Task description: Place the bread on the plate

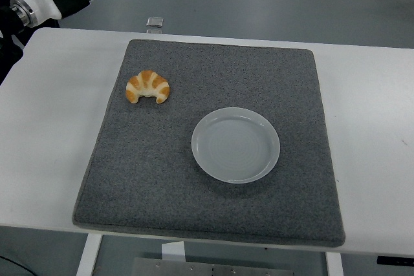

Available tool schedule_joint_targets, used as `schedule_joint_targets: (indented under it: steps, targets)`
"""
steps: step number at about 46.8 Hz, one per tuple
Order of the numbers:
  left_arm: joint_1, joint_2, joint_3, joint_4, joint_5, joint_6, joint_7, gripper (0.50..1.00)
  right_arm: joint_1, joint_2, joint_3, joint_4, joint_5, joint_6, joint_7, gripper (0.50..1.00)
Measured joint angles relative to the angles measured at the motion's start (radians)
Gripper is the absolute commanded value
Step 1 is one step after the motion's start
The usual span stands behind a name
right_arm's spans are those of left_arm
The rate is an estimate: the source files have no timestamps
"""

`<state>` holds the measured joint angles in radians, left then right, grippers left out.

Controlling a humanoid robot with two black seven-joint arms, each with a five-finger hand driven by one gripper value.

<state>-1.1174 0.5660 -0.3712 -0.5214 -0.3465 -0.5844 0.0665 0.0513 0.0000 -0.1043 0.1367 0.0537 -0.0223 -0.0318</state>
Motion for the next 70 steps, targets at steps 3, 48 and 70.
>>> schedule_joint_targets:
  steps: [3,48,70]
  targets:
    - [0.0,0.0,0.0,-0.004,0.0,0.0,0.0,0.994,0.0,0.0,0.0,0.0,0.0,0.0,0.0,0.952]
    - [0.0,0.003,0.011,0.009,0.167,-0.027,-0.008,0.992,0.0,0.0,0.0,0.0,0.0,0.001,0.0,0.952]
    - [-0.003,0.018,0.008,-0.091,0.78,-0.027,-0.207,0.992,0.001,0.0,0.0,0.0,0.0,0.0,0.0,0.952]
